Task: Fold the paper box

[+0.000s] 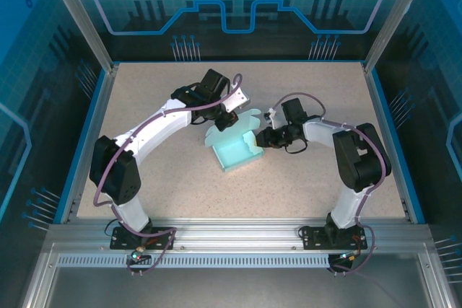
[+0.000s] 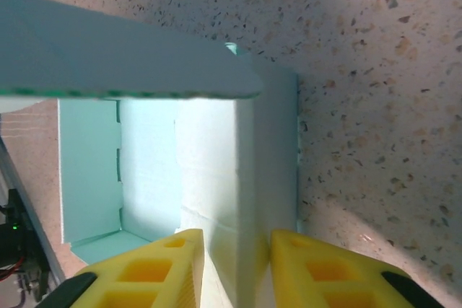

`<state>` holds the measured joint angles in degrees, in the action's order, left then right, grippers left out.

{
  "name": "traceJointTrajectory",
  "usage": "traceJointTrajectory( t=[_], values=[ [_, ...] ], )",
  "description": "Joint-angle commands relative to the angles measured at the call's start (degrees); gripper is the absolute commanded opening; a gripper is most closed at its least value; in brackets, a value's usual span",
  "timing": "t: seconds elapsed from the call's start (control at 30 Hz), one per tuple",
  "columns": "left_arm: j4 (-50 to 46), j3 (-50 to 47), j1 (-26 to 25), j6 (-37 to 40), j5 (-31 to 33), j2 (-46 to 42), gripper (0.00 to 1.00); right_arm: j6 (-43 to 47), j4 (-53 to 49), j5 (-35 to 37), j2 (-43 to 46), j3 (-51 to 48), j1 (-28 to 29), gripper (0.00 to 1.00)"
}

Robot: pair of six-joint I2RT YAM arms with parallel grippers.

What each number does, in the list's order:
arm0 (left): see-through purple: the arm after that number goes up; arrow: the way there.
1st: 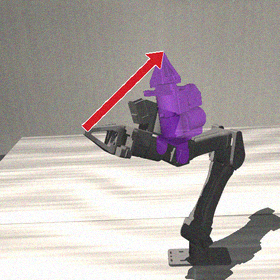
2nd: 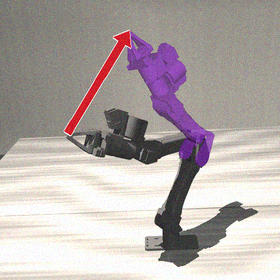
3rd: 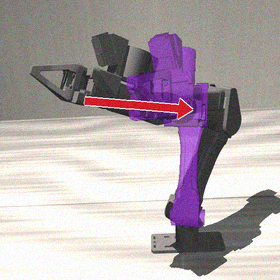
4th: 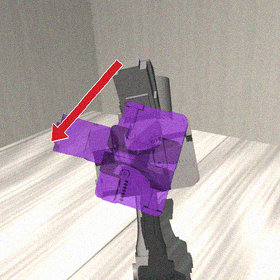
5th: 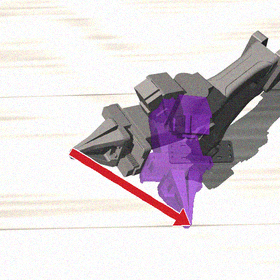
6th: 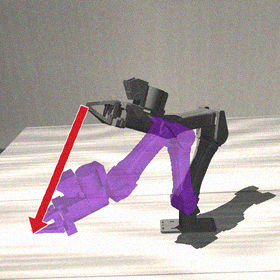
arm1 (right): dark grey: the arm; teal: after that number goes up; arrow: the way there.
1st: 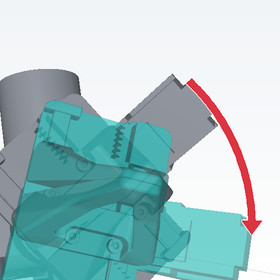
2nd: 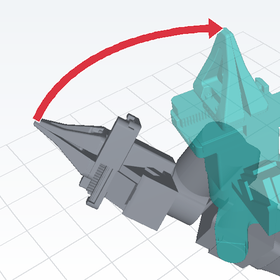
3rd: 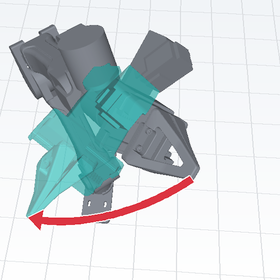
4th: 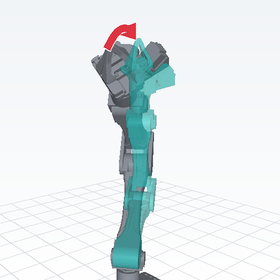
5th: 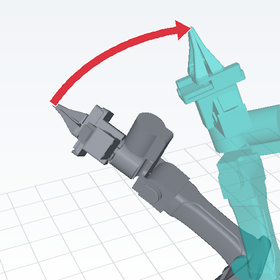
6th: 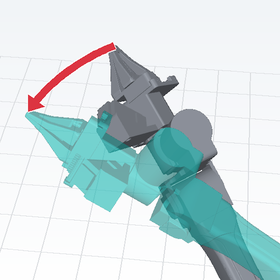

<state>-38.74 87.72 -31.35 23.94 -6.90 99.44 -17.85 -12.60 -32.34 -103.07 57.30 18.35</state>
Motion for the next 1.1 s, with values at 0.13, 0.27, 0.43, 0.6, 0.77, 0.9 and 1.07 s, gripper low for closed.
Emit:
traceJointTrajectory(
  t=[0.13,0.27,0.43,0.6,0.77,0.9,1.07],
  values=[
    [-0.5,2.1,-0.6,-1.8,0.6,0.5,0.12,-0.6,0.2,9.4,2.5,-1.3,5.2,0.28],
    [-0.8,2.2,-0.6,-1.8,1.3,0.4,0.12,0.0,-0.3,16.8,3.4,-1.6,7.9,0.27],
    [-1.0,2.2,-0.7,-1.9,2.1,0.3,0.12,0.8,-1.1,24.0,3.7,-1.8,10.4,0.24],
    [-1.1,2.1,-0.7,-2.0,2.5,0.4,0.12,2.3,-3.5,33.7,4.3,-1.4,13.7,0.2],
    [-0.9,1.7,-0.6,-2.1,2.5,0.5,0.12,2.6,-6.2,41.8,3.8,-0.8,16.3,0.18],
    [-0.7,1.4,-0.6,-2.2,2.3,0.6,0.12,2.3,-8.2,47.3,2.5,-0.1,18.0,0.15],
    [-0.6,1.0,-0.6,-2.3,2.3,0.5,0.12,1.3,-10.3,53.9,1.3,0.1,19.8,0.12]
  ],
)
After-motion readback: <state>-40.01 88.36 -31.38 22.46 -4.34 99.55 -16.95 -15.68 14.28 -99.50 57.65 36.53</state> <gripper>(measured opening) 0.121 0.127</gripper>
